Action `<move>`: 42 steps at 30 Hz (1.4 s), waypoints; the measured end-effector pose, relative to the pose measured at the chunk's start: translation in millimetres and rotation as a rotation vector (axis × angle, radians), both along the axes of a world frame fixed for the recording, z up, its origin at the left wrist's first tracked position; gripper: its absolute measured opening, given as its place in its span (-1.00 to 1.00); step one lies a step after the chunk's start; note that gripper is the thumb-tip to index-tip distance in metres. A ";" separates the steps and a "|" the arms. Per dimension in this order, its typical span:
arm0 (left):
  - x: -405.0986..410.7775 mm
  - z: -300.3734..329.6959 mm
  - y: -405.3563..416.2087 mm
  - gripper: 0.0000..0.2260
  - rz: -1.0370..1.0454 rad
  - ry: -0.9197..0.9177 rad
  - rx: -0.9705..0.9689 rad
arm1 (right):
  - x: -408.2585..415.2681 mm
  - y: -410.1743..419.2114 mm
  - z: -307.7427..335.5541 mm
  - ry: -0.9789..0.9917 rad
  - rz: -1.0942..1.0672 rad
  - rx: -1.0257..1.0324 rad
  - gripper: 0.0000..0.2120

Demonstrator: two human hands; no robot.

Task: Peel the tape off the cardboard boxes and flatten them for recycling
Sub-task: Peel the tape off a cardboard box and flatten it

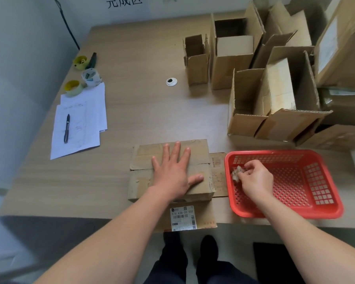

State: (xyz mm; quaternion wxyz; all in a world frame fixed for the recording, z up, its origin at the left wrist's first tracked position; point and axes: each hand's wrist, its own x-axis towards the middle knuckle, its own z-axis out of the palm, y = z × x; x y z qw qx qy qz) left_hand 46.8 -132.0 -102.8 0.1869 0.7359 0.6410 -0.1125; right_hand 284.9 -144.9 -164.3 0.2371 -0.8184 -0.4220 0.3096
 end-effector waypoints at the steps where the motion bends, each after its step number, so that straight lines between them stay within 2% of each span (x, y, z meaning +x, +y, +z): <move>1: 0.1 -0.2 -0.3 -0.13 0.002 0.000 0.001 | -1.7 2.4 -1.4 0.007 0.004 0.007 -0.90; 5: -0.6 -2.4 0.0 -0.13 0.005 0.000 0.003 | -5.9 11.5 -2.1 -0.090 0.115 -0.033 -0.95; 8: -2.0 -4.4 0.5 -0.13 0.006 -0.003 -0.002 | -10.2 13.3 -2.6 -0.134 0.266 -0.103 -0.77; 11: -2.3 -5.2 0.0 -0.14 0.008 -0.010 -0.003 | -9.8 13.2 -0.7 -0.127 0.321 -0.128 -0.71; 13: -3.2 -5.0 0.1 -0.13 0.007 -0.013 -0.003 | -6.9 10.8 1.2 -0.022 0.217 -0.115 -0.75; 15: -4.2 -4.5 0.5 -0.13 0.014 -0.024 0.002 | -5.8 6.8 4.0 0.203 -0.007 -0.080 -0.83; 18: -7.6 -2.3 0.7 -0.15 0.017 -0.068 0.015 | -5.2 3.5 5.1 0.511 -0.380 -0.018 -0.81; 20: -13.5 -0.3 0.9 -0.17 0.014 -0.111 0.032 | -6.7 1.8 6.5 0.588 -0.499 0.002 -0.80; 21: -17.6 1.3 0.9 -0.18 0.014 -0.133 0.043 | -8.4 0.4 8.9 0.548 -0.519 0.016 -0.81; 24: -34.3 6.6 -1.7 -0.24 0.041 -0.204 0.120 | -15.9 -3.2 24.9 0.139 -0.406 0.073 -0.92; 26: -48.9 10.1 -6.7 -0.30 0.082 -0.237 0.208 | -30.4 -6.0 40.7 0.029 -0.284 0.170 -0.95; 29: -74.8 10.6 -17.2 -0.39 0.222 -0.245 0.364 | -62.7 -6.2 58.8 0.077 -0.137 0.275 -0.88; 32: -98.8 11.7 -25.9 -0.48 0.512 -0.335 0.441 | -96.9 -1.8 64.4 0.177 -0.034 0.168 -0.81; 34: -114.1 11.6 -27.4 -0.57 0.745 -0.440 0.374 | -113.4 2.3 68.4 0.271 -0.065 0.102 -0.74; 37: -137.7 13.6 -26.9 -0.76 1.044 -0.627 0.235 | -133.3 6.0 75.1 0.572 -0.153 0.062 -0.71; 42: -170.2 22.7 -25.8 -0.79 1.235 -1.028 0.186 | -155.4 16.3 83.6 0.712 -0.073 0.009 -0.69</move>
